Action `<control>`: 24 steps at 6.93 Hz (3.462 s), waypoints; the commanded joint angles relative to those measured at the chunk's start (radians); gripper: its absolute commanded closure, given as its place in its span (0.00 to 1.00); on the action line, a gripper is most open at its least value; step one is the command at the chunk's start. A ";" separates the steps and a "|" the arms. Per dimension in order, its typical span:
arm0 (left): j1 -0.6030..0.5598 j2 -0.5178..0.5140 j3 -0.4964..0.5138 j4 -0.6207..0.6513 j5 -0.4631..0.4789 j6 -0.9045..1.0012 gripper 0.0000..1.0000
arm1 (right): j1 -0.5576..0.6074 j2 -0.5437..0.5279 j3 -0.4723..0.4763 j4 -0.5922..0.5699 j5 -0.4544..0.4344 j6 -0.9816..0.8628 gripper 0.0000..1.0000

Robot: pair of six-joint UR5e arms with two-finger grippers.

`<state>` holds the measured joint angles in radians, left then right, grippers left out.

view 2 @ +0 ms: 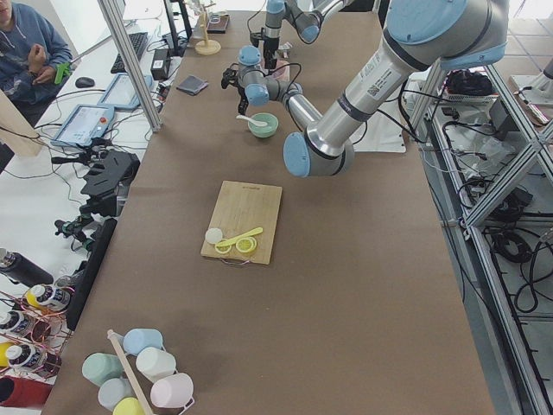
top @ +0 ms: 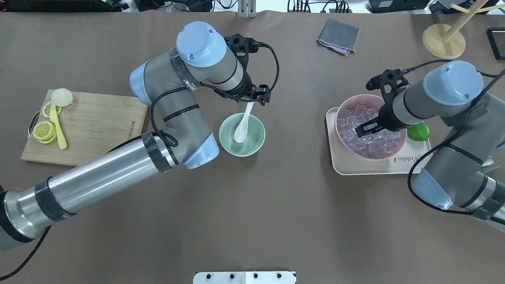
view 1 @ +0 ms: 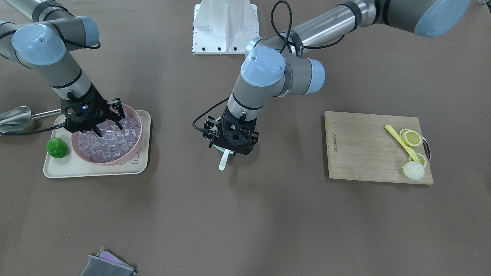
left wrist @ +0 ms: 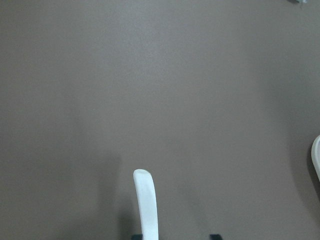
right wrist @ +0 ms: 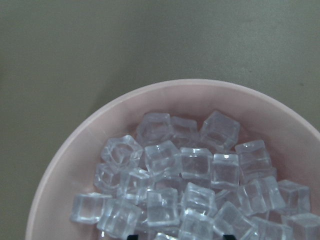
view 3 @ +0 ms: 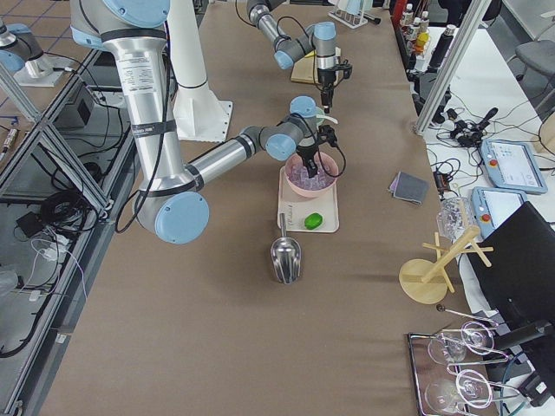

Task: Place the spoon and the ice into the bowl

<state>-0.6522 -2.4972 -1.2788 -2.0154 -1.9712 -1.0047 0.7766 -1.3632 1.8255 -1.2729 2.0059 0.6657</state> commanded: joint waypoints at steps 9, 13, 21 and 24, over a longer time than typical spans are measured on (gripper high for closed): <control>-0.148 0.172 -0.185 -0.011 -0.132 0.023 0.02 | 0.055 0.028 0.044 -0.002 0.054 0.018 1.00; -0.404 0.604 -0.353 -0.017 -0.371 0.456 0.02 | -0.158 0.361 -0.032 -0.002 -0.135 0.507 1.00; -0.475 0.756 -0.298 0.003 -0.373 0.580 0.02 | -0.252 0.372 -0.080 0.000 -0.290 0.559 0.00; -0.620 0.758 -0.284 0.091 -0.344 0.606 0.02 | 0.161 0.103 -0.074 -0.014 0.110 0.040 0.00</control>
<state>-1.2066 -1.7416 -1.5622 -1.9695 -2.3150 -0.4105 0.7592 -1.1489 1.7561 -1.2773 1.9615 0.9305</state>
